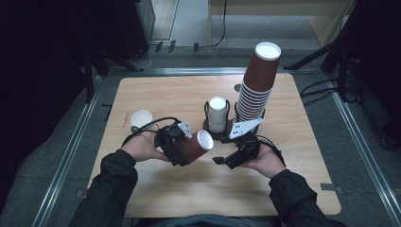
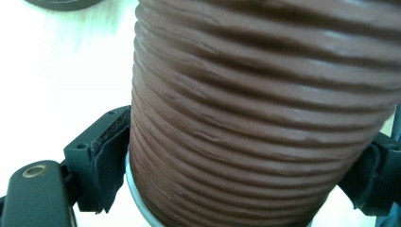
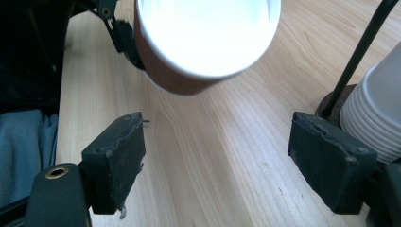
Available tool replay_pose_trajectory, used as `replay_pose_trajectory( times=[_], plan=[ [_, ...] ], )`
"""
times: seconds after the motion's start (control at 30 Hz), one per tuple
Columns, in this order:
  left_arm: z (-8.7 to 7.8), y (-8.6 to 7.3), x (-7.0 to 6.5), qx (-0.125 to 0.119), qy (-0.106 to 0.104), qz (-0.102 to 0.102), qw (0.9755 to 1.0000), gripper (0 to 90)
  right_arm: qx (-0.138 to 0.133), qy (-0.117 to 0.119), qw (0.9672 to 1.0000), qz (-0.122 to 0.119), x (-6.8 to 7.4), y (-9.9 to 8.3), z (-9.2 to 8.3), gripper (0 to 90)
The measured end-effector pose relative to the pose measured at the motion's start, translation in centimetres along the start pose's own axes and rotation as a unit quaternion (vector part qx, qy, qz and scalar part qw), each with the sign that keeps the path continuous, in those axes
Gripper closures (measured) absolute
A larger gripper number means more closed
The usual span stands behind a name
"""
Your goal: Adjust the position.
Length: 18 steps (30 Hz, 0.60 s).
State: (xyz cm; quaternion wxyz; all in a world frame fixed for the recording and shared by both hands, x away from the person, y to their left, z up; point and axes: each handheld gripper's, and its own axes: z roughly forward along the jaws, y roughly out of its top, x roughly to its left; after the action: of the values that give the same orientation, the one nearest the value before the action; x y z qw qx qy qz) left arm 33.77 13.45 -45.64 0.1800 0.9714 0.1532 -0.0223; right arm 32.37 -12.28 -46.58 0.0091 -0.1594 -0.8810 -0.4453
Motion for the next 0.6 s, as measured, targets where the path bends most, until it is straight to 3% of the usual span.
replay_pose_trajectory(
  times=[0.17, 0.23, 0.6],
  plan=[
    [0.5, 0.4, -0.4, 0.005, -0.004, 0.008, 0.9999, 10.5, -0.009, 0.008, 0.9999, -0.004, 0.0, 0.2, 0.0, 19.0],
    [0.9, 0.5, -0.6, 0.007, -0.015, 0.010, 0.9998, 10.5, -0.011, 0.016, 0.9998, -0.008, 0.1, 0.3, 0.1, 18.6],
    [2.0, 1.4, -1.3, 0.014, -0.025, 0.020, 0.9994, 10.4, -0.001, 0.029, 0.9996, -0.003, 0.4, 0.6, 0.6, 16.9]
  ],
)
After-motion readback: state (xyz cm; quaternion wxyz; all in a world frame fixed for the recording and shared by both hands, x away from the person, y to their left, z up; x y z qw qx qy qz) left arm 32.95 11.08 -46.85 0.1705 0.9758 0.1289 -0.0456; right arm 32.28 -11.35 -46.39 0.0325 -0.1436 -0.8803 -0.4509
